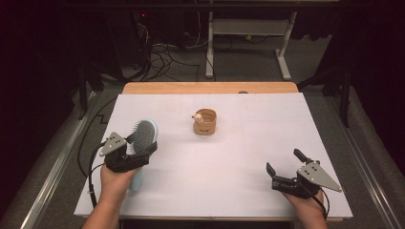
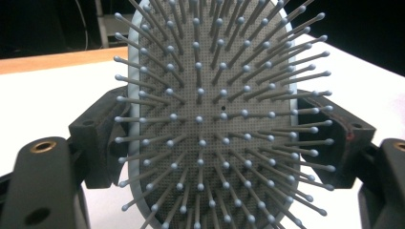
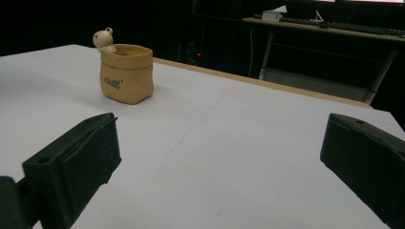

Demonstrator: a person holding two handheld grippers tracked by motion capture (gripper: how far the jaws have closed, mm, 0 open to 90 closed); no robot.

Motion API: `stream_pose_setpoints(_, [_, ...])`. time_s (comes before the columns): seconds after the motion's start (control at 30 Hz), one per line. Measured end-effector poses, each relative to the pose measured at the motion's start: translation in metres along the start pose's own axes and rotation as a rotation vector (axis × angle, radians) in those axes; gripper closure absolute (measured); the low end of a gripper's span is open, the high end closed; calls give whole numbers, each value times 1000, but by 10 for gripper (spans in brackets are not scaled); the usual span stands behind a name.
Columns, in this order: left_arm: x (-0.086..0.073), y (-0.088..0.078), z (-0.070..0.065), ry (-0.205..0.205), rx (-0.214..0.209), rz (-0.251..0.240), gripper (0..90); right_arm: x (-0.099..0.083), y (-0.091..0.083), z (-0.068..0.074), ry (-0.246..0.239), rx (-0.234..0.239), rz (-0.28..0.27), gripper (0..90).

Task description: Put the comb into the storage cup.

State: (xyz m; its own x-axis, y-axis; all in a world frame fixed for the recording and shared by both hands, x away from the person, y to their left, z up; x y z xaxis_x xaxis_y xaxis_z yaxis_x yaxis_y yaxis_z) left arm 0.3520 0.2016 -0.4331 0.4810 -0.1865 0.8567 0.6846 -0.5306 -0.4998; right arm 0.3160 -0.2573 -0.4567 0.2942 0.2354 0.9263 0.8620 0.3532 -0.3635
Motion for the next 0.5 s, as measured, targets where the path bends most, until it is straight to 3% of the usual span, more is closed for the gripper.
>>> stream_pose_setpoints(0.5, [9, -3, -7, 19, -8, -45, 209, 1, 0, -1, 0, -3, -3, 3])
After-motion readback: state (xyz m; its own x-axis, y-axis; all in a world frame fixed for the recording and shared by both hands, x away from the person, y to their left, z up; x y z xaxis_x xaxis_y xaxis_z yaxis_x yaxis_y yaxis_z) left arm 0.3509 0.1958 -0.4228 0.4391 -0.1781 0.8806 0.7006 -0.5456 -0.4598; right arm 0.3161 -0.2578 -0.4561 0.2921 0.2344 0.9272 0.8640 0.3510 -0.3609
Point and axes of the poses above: each handheld gripper's, and its own axes: y roughly forward along the jaws, x roughly out of its top, z roughly to its left, the point moved 5 cm from there along y, roughly forward along the jaws, and after that the axes turned 10 degrees about z, right-handed, at the moved point
